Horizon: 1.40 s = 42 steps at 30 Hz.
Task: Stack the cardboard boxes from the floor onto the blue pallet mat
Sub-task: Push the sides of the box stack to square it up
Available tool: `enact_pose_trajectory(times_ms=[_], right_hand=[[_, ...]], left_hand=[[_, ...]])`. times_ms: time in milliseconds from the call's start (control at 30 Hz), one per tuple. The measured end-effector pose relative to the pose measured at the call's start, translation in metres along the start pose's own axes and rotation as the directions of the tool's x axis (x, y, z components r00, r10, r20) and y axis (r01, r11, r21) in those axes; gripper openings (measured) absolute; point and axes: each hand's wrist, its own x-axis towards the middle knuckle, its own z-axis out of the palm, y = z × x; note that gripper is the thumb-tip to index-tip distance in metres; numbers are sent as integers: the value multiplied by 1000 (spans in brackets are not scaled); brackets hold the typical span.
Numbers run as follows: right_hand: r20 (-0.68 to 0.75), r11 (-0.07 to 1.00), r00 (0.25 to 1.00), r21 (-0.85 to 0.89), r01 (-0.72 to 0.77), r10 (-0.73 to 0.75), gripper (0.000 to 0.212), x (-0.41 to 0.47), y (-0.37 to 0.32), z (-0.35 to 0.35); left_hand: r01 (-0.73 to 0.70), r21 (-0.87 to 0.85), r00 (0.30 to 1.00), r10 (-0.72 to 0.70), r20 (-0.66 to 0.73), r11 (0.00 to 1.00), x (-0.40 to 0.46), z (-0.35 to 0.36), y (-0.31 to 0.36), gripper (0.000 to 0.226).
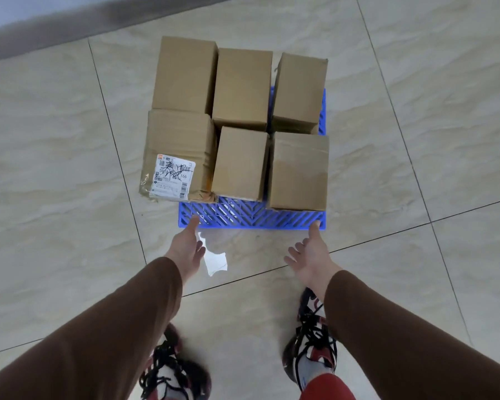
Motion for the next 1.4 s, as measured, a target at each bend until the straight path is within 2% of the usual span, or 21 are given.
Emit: enact_pose_trajectory(times_ms=[100, 167, 400, 533, 733, 967, 1000, 1100, 1200, 1233, 1400], right_hand=[[50, 999, 998, 42, -28, 26, 99, 9, 7, 20], [74, 998, 997, 56, -24, 20, 103, 12, 8, 31], [94, 998, 996, 55, -6, 0, 93, 18, 1, 39], [120, 1000, 993, -4, 14, -14, 88, 22, -15, 39], [135, 994, 989, -71, 77, -67, 95, 35, -61, 52], [186, 982, 970, -71, 173, -157, 94, 52, -124, 91], [191, 979, 966, -77, 191, -173, 98, 53, -135, 97], [208, 962, 958, -146, 230, -198, 127, 57, -163, 113], [227, 954, 949, -155, 259, -220, 105, 72, -192, 125], [239, 954, 948, -162, 253, -211, 104, 77, -201, 129], [275, 937, 946, -249, 245, -175, 118, 92, -237, 142]], left_hand=[[42, -89, 999, -43, -16, 995, 15, 4, 0, 83], [45, -109, 999, -44, 13, 993, 23, 8, -4, 88], [47, -188, 992, -23, 126, 981, 47, 11, -5, 91], [40, -228, 991, -10, 133, 973, 48, 18, -2, 91], [13, -276, 986, 34, 166, 961, 45, 45, 22, 90], [-7, -312, 972, 81, 223, 950, 53, 71, 65, 84], [-6, -315, 971, 81, 226, 949, 56, 73, 71, 83], [-13, -310, 964, 95, 248, 951, 67, 82, 89, 85], [-35, -334, 965, 118, 234, 942, 75, 95, 106, 80], [-50, -342, 964, 135, 229, 938, 78, 100, 112, 77], [-73, -351, 963, 158, 219, 933, 85, 116, 137, 68]])
